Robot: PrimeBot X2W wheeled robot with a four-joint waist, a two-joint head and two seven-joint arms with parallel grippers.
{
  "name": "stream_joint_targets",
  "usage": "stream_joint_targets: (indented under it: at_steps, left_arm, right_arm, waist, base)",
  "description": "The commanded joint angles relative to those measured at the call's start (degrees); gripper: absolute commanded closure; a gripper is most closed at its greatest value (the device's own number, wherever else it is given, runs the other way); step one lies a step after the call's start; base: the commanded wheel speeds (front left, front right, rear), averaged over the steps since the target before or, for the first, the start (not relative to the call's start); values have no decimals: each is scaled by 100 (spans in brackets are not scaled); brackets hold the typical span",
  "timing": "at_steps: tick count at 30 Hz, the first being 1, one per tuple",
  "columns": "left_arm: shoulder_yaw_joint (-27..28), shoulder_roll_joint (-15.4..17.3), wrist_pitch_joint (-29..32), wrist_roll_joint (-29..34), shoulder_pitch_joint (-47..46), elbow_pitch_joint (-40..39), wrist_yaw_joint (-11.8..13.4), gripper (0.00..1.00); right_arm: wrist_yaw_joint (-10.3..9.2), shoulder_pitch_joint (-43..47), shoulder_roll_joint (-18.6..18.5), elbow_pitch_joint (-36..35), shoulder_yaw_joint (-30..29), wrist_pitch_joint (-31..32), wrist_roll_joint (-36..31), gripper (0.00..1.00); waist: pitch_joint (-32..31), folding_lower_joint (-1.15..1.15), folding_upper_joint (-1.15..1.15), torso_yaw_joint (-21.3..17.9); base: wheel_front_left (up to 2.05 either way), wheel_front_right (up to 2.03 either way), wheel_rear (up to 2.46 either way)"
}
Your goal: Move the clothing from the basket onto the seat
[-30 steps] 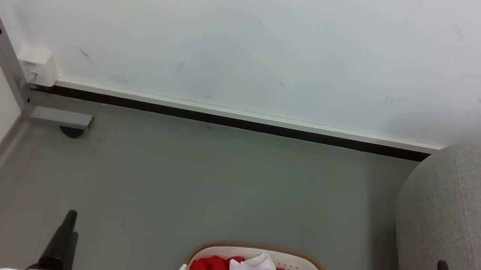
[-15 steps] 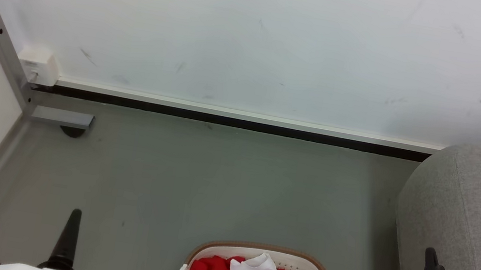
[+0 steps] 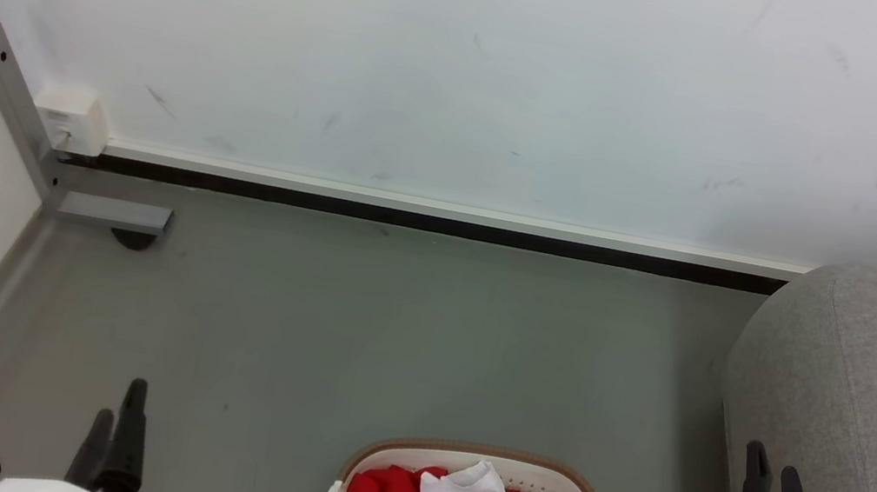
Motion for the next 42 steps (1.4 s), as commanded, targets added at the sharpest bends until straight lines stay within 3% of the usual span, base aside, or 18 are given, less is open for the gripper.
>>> stream_joint_targets:
  at_steps: [1, 24, 42]
  left_arm:
    - [15, 51, -73, 302, 0, -97, 16, 0]
    - [-32, 74, -436, 2347, 122, -359, 118, 0]
    - [-167, 205, -689, 3487, 178, -313, 209, 0]
  right_arm:
    - [-4, -153, -59, -100, 38, -69, -258, 0]
    - [-6, -171, -82, -35, 118, -435, -1800, 0]
    - [-8, -122, -96, 130, -45, -689, -2720, 0]
  waist:
    - [2, 0, 0, 0]
    - [25, 0, 0, 0]
    - [63, 0, 0, -25]
  base:
    - [0, 0, 0]
    - [0, 0, 0]
    - [0, 0, 0]
